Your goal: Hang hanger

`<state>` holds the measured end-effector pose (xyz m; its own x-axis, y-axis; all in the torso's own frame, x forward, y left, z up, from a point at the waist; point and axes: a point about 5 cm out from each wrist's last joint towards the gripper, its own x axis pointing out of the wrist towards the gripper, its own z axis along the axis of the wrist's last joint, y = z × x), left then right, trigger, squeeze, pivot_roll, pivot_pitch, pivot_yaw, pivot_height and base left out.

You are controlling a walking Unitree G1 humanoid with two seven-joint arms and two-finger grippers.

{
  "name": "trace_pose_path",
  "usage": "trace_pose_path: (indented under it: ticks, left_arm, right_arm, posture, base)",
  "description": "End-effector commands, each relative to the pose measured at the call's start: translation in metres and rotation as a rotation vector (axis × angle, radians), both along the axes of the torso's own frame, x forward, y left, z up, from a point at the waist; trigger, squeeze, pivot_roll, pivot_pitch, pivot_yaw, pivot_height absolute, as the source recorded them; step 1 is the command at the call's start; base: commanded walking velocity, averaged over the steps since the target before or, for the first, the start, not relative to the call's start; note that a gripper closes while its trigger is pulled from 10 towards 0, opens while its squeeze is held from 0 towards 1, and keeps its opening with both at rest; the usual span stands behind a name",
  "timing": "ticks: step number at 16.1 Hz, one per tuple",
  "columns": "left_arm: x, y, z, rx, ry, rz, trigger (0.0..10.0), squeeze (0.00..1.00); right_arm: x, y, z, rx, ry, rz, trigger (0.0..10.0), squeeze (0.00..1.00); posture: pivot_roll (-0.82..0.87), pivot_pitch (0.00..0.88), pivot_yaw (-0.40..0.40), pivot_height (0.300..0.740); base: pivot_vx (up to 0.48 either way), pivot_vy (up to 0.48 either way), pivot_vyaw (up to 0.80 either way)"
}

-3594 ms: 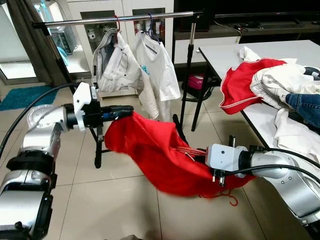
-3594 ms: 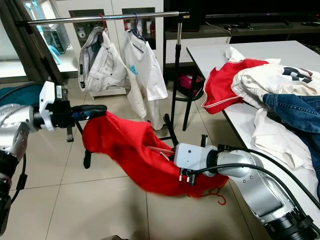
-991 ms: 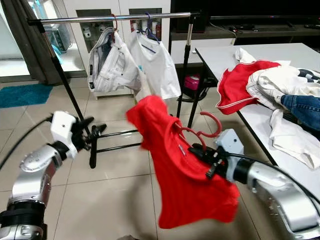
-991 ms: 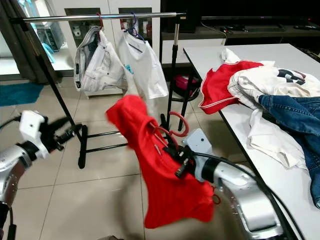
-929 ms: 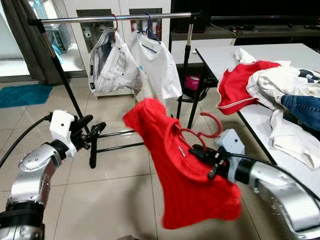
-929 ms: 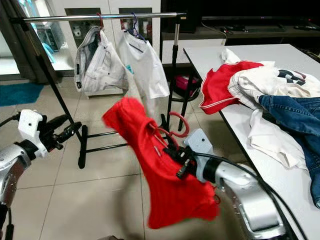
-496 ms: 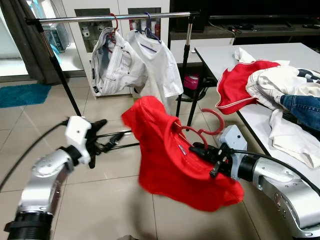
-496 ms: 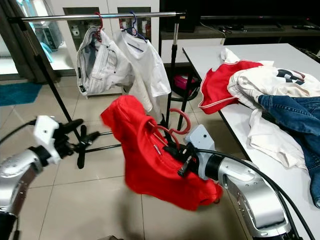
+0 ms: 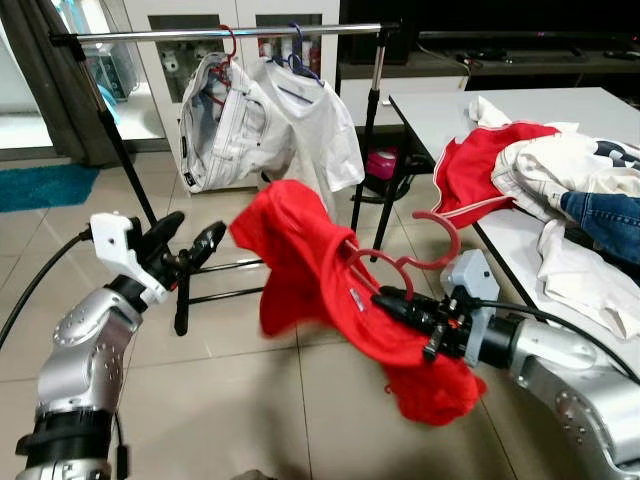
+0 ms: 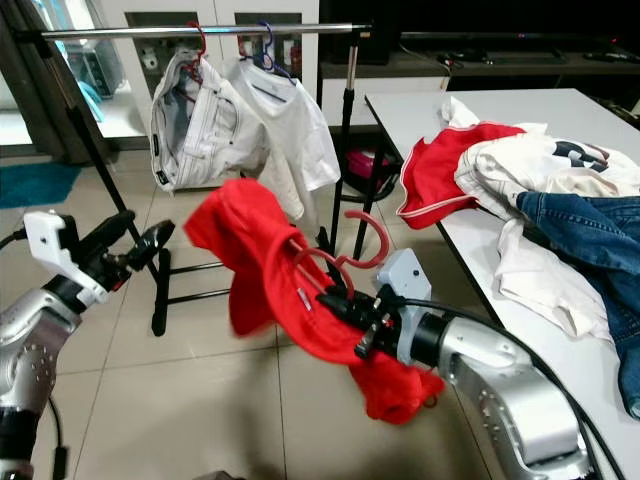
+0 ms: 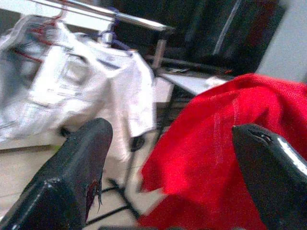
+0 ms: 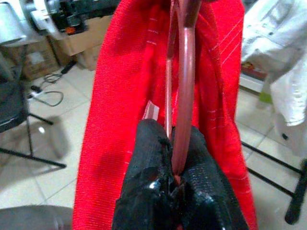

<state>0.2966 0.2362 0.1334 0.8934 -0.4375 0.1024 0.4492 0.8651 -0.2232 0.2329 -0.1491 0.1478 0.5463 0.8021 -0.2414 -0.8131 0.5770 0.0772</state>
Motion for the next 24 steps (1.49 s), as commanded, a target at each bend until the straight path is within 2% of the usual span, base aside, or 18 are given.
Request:
trace_pose_path:
  ticks: [1, 2, 3, 5, 6, 14, 24]
  left_arm:
    - [0.002, -0.008, -0.004, -0.033, 0.025, -0.083, 10.0, 0.6]
    - [0.003, -0.011, -0.006, -0.028, 0.039, -0.117, 10.0, 0.14]
    - [0.004, -0.018, -0.01, -0.004, 0.06, -0.182, 10.0, 0.0]
    - [0.005, -0.02, -0.013, 0.018, 0.069, -0.205, 10.0, 0.0]
    - [0.008, -0.02, -0.019, 0.071, 0.082, -0.234, 0.0, 0.0]
    - [0.015, -0.021, -0.012, 0.072, 0.035, -0.316, 0.0, 0.0]
    - [0.016, -0.014, -0.009, 0.062, 0.001, -0.297, 0.0, 0.0]
  right_arm:
    - [-0.001, 0.003, 0.014, 0.02, -0.045, 0.046, 10.0, 0.0]
    - [-0.002, 0.004, 0.016, 0.021, -0.045, 0.055, 10.0, 0.0]
    - [-0.003, 0.005, 0.019, 0.024, -0.046, 0.067, 10.0, 0.0]
    - [-0.004, 0.005, 0.02, 0.023, -0.048, 0.071, 10.0, 0.0]
    - [-0.006, 0.006, 0.022, 0.024, -0.053, 0.08, 10.0, 0.0]
    - [-0.008, 0.005, 0.023, 0.018, -0.047, 0.059, 10.0, 0.0]
    - [-0.006, 0.003, 0.019, -0.005, -0.039, 0.041, 10.0, 0.0]
  posture:
    - [-0.17, 0.0, 0.015, 0.74]
    - [-0.17, 0.0, 0.015, 0.74]
    - [-0.18, 0.0, 0.016, 0.74]
    - [-0.18, 0.0, 0.016, 0.74]
    - [-0.18, 0.0, 0.019, 0.74]
    - [-0.19, 0.0, 0.029, 0.74]
    - [-0.18, 0.0, 0.03, 0.74]
  base:
    - [0.0, 0.0, 0.0]
    - [0.0, 0.0, 0.0]
    - [0.0, 0.0, 0.0]
    - [0.0, 0.0, 0.0]
    - [0.0, 0.0, 0.0]
    - [0.0, 0.0, 0.0]
    - [0.0, 0.0, 0.0]
